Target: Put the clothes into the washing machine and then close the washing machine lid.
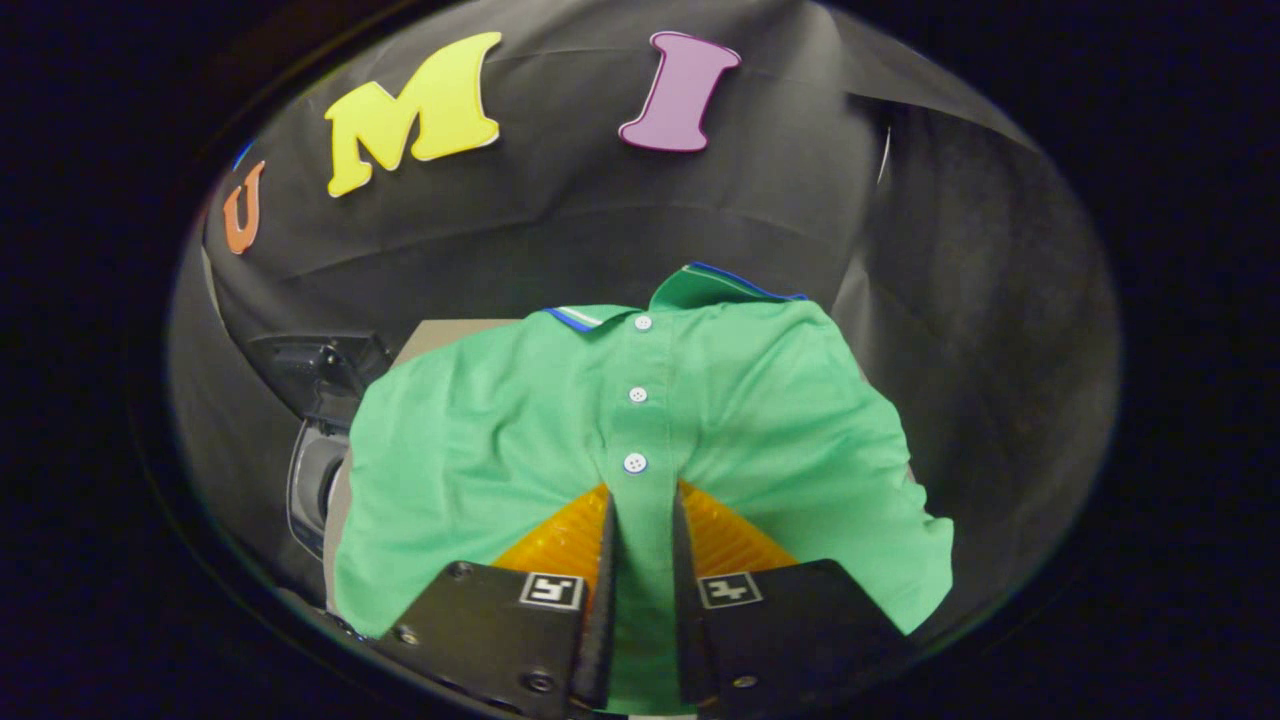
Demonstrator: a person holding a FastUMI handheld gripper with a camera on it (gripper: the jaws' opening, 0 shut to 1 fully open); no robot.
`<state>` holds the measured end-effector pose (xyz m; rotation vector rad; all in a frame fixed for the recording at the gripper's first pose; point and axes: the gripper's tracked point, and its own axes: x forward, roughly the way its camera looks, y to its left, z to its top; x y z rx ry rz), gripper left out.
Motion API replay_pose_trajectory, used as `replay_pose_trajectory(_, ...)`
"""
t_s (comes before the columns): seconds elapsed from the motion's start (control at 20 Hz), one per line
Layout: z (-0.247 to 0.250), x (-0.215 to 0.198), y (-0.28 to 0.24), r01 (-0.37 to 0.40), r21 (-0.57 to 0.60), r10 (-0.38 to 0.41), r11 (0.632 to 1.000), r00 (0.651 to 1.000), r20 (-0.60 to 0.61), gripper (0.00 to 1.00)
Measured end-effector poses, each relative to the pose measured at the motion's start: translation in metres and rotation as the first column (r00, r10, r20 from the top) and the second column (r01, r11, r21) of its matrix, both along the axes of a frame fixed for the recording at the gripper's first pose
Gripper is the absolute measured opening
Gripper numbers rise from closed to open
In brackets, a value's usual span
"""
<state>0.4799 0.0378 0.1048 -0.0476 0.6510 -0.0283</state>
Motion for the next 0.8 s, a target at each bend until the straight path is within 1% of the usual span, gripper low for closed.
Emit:
replay_pose_trajectory(0.1,0.004,0.001,0.001,0.005,0.004,-0.005,1.0,1.0,0.016,0.1)
replay_pose_trajectory(0.15,0.003,0.0,0.0,0.003,0.014,-0.003,1.0,1.0,0.025,0.07)
replay_pose_trajectory(0.3,0.014,-0.006,0.004,0.007,0.078,-0.013,0.997,0.997,0.075,0.05)
replay_pose_trajectory(0.5,0.052,-0.023,0.019,-0.015,0.135,-0.013,0.991,0.979,0.203,0.06)
replay_pose_trajectory(0.8,0.11,-0.058,0.054,-0.079,0.134,0.025,0.988,0.932,0.363,0.05)
